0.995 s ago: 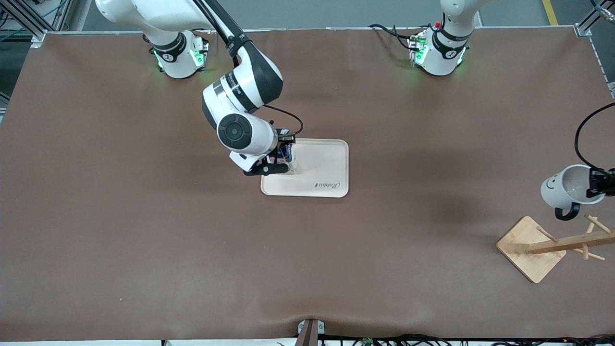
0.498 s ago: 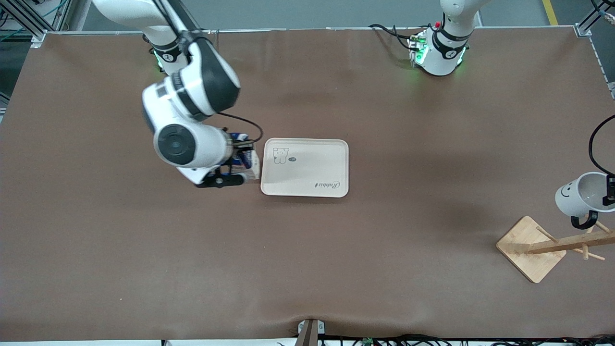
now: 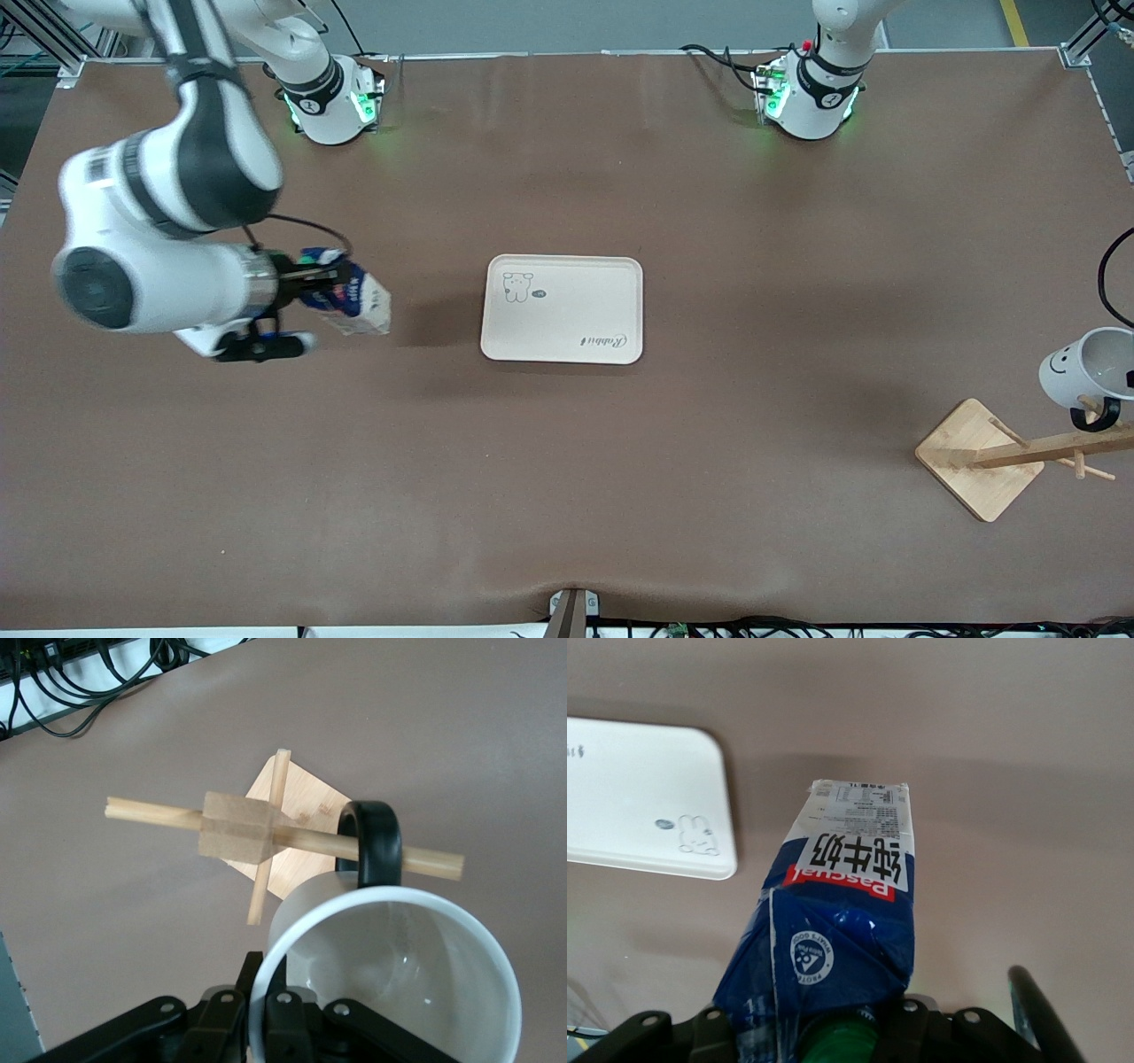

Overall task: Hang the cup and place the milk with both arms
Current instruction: 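Hang the mug handle on the stand peg while the right gripper carries milk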

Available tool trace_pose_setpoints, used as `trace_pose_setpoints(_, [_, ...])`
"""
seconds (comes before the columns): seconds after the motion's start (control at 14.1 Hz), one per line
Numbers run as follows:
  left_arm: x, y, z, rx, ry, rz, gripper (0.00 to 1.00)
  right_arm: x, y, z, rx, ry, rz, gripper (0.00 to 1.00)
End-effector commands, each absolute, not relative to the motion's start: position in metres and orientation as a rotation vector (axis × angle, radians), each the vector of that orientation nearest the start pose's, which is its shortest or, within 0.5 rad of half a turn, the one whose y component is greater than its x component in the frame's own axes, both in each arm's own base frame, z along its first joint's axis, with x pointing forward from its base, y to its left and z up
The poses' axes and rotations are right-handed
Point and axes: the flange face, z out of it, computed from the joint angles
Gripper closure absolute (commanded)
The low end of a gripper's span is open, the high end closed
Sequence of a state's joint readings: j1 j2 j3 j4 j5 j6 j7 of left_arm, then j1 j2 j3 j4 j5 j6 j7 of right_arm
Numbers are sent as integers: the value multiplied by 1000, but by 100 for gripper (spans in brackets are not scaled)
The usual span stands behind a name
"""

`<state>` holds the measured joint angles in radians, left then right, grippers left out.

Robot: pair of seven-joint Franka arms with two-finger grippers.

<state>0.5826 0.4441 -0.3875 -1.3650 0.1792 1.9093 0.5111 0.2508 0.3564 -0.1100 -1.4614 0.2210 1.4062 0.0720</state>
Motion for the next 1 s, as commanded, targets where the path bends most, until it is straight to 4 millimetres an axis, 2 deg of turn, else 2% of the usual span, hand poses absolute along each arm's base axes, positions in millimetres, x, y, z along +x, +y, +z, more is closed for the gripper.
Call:
trace_pose_setpoints(0.0, [676,196,496,-3044,499,-232,48,616,58,452,-3016,-102,577,100])
trace_pose_setpoints(0.07, [677,193,495,-3044,508,-231,14,616,43,441,-3087,-98,597,100])
trace_pose_setpoints(0.14, [678,189,496,-3051,513,-238,0,616,32,434,-3116,-87,588,100])
trace_pose_setpoints(0.36, [676,177,505,-3098,473,-263,0,613,-18,405,-3093,-87,583,100])
trace_pose_setpoints(0.5, [674,160,516,-3100,488,-249,0,605,-46,379,-3072,-124,572,100])
trace_pose_setpoints(0.57, [671,147,529,-3106,458,-257,0,602,-54,369,-3064,-164,556,100])
trace_pose_setpoints(0.71, [666,126,541,-3133,356,-222,0,598,-66,355,-3057,-204,529,100])
trace_pose_setpoints(0.92, [654,87,569,-3154,163,-195,0,595,-75,349,-3051,-189,539,100])
